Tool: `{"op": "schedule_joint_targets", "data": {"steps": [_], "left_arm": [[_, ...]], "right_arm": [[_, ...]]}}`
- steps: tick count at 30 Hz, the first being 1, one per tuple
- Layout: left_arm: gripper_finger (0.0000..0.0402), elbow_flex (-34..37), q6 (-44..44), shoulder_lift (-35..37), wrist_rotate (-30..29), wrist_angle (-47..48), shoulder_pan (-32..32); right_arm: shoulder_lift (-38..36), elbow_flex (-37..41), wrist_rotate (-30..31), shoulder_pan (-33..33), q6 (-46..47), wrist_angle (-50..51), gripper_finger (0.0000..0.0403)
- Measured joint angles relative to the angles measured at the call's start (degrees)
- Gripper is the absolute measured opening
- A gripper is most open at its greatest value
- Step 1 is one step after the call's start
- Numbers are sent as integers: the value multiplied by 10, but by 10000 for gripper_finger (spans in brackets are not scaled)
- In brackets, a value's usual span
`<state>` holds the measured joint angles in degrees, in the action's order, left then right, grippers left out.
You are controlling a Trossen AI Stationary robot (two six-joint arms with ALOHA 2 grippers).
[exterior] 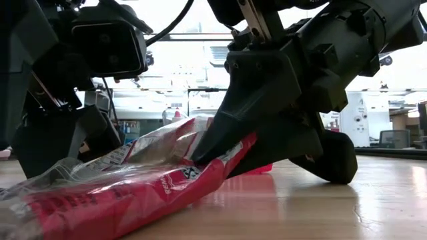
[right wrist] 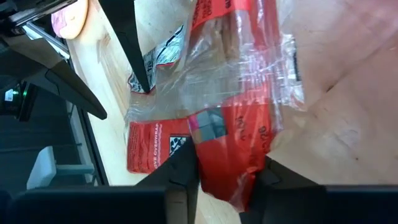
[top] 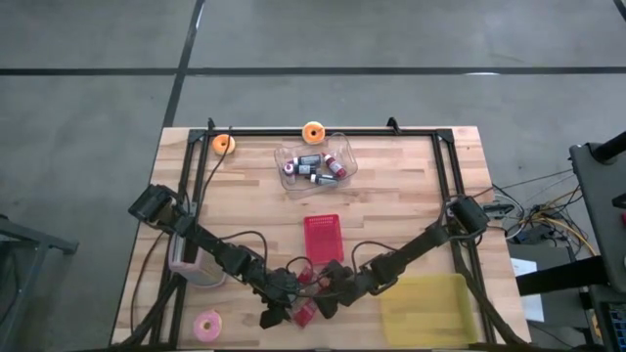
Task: Pick & Place Food Item
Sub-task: Put the red popcorn bag into the yellow bin
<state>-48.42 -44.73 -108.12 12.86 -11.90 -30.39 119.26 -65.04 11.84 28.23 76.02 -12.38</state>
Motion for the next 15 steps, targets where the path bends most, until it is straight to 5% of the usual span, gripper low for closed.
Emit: {"op": "schedule_joint_targets", "data": {"steps": [15], "left_arm": [[202,0,15,0,-3,-4,0]], "right_arm": [[0,0,0,0,-28,0,30]]}}
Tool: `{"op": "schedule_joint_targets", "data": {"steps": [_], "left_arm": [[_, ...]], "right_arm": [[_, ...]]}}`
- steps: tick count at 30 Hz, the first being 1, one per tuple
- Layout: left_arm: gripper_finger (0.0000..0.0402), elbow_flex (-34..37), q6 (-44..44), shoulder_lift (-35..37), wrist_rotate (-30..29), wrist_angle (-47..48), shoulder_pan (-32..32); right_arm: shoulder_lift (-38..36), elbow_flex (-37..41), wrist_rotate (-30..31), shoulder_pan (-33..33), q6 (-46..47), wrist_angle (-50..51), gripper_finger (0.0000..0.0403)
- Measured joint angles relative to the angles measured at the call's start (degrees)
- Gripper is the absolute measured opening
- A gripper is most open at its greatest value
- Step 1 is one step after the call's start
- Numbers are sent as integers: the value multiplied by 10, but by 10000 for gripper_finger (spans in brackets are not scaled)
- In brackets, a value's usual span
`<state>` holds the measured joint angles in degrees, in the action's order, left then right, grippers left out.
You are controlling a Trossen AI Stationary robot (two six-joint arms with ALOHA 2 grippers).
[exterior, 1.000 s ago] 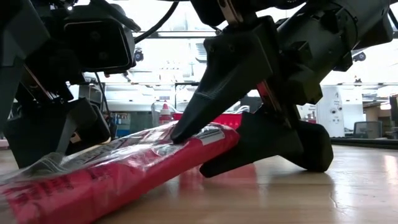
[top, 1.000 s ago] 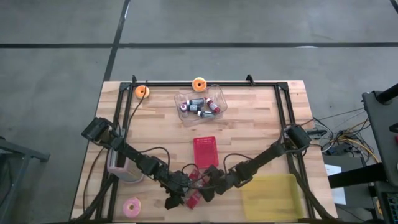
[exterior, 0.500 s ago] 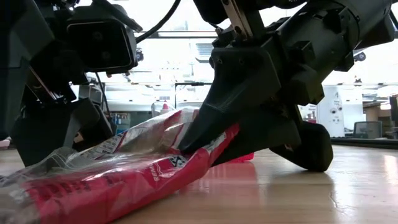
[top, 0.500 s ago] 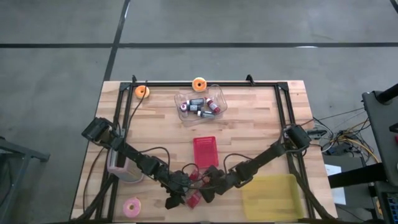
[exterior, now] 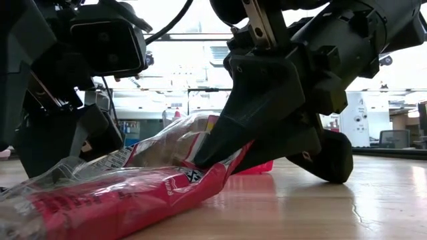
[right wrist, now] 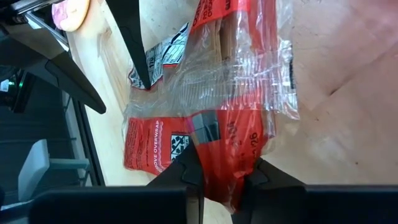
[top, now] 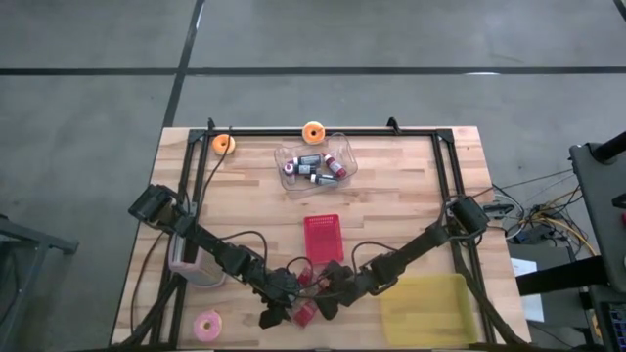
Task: Pick & Place Food Item
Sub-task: Put the red popcorn bag into the yellow bin
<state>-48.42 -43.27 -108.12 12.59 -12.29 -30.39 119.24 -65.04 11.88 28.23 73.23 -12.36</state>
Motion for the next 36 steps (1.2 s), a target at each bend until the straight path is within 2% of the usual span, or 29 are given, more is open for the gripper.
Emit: {"op": "schedule_joint_targets", "data": {"steps": [10,36], "left_arm": [[202,1,71,-2,-1,-22,0],[202,1,73,-1,-2,-30,0]], "right_arm": [[0,0,0,0,-4,2,30],[0,0,0,0,-4,2,29]]}}
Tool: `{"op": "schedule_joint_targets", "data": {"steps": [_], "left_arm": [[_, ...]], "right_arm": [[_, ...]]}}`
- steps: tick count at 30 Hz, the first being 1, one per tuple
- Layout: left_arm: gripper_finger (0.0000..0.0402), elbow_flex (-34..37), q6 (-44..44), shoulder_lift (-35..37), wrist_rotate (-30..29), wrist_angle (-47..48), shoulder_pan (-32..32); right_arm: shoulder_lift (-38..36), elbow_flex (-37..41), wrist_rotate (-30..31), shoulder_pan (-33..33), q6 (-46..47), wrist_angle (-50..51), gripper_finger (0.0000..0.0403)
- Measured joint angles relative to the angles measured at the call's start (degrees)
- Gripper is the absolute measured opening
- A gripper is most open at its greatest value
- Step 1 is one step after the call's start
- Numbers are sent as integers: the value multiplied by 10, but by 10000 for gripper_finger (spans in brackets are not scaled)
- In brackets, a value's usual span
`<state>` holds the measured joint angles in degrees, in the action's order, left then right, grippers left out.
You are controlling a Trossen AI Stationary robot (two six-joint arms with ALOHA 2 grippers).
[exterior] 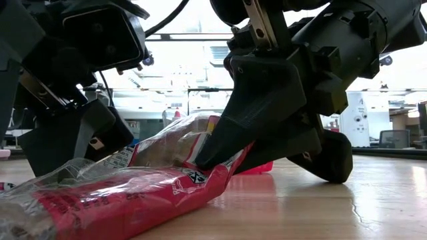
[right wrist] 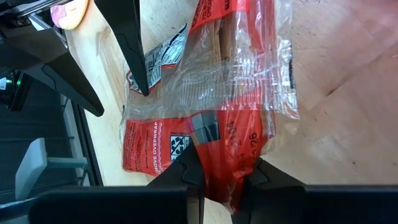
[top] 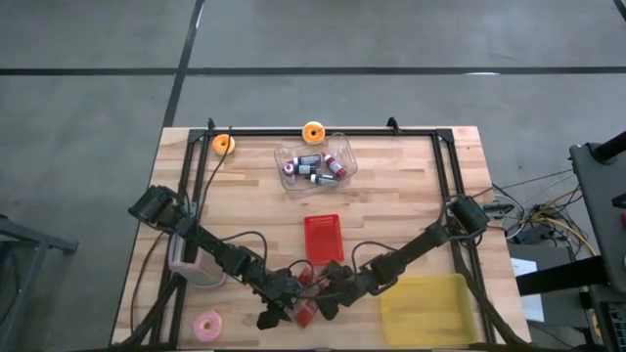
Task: Pick & Place Food Item
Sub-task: Put the red popcorn bag into the yellow bin
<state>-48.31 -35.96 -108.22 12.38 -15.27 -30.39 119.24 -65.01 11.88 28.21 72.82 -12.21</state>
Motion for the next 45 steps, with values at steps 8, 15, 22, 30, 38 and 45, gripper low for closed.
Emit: {"op": "schedule_joint_targets", "data": {"steps": [8,15,22,30,38,45], "left_arm": [[202,0,0,2,7,0,0],[202,0,-1,29,42,15,6],[202,0,-1,101,35,68,12],[202,-1,30,220,-34,160,12],[202,-1,103,360,-201,276,13],[202,-1,244,446,-293,333,14]], "right_arm": [[0,0,0,0,0,0,29],[0,0,0,0,0,-2,29],[0,0,-2,0,-7,-3,29],[0,0,-3,0,-9,-3,29],[0,0,-3,0,-11,-3,29],[0,0,-4,0,-11,-3,29]]}}
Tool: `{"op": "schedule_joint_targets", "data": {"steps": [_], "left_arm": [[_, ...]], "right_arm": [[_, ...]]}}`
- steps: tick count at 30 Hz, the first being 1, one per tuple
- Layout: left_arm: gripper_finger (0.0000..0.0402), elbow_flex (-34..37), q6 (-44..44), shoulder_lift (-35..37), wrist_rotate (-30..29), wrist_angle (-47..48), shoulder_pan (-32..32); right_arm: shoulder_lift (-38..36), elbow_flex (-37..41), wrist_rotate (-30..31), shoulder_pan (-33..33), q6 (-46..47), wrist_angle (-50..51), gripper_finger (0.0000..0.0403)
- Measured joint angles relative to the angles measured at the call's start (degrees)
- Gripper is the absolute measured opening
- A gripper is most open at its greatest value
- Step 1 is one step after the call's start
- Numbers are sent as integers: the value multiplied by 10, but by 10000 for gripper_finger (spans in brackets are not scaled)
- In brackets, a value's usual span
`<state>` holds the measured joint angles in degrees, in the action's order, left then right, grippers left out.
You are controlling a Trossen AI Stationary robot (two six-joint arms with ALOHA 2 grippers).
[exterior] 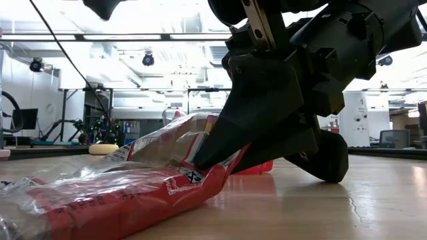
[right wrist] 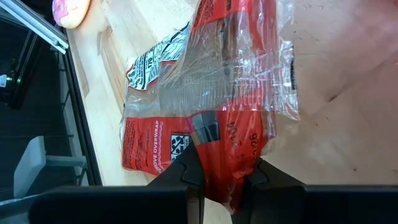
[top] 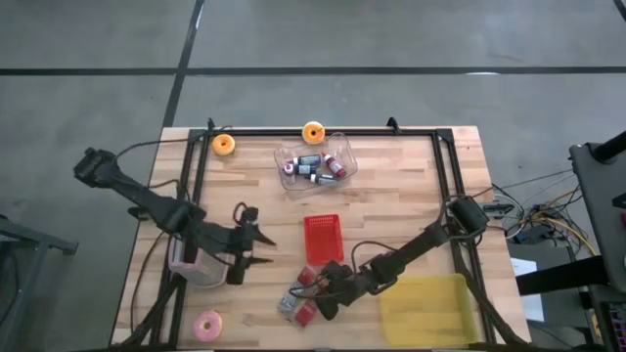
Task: Pick & Place Food Item
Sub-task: Put the red popcorn bag into the yellow bin
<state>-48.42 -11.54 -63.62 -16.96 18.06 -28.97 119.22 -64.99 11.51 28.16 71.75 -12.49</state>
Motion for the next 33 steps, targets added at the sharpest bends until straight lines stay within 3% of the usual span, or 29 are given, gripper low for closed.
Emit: {"op": "schedule_joint_targets", "data": {"steps": [4,15,18,24,33], "left_arm": [[202,0,85,25,-25,-2,9],[202,0,123,70,-47,0,133],[202,0,130,73,-2,0,178],[202,0,131,70,161,0,261],[202,0,133,70,173,0,290]], "right_arm": [[0,0,0,0,0,0,29],[0,0,0,-1,-2,0,29],[0,0,0,-1,-4,0,29],[0,0,0,-1,-8,0,29],[0,0,0,-1,-10,0,29]]}}
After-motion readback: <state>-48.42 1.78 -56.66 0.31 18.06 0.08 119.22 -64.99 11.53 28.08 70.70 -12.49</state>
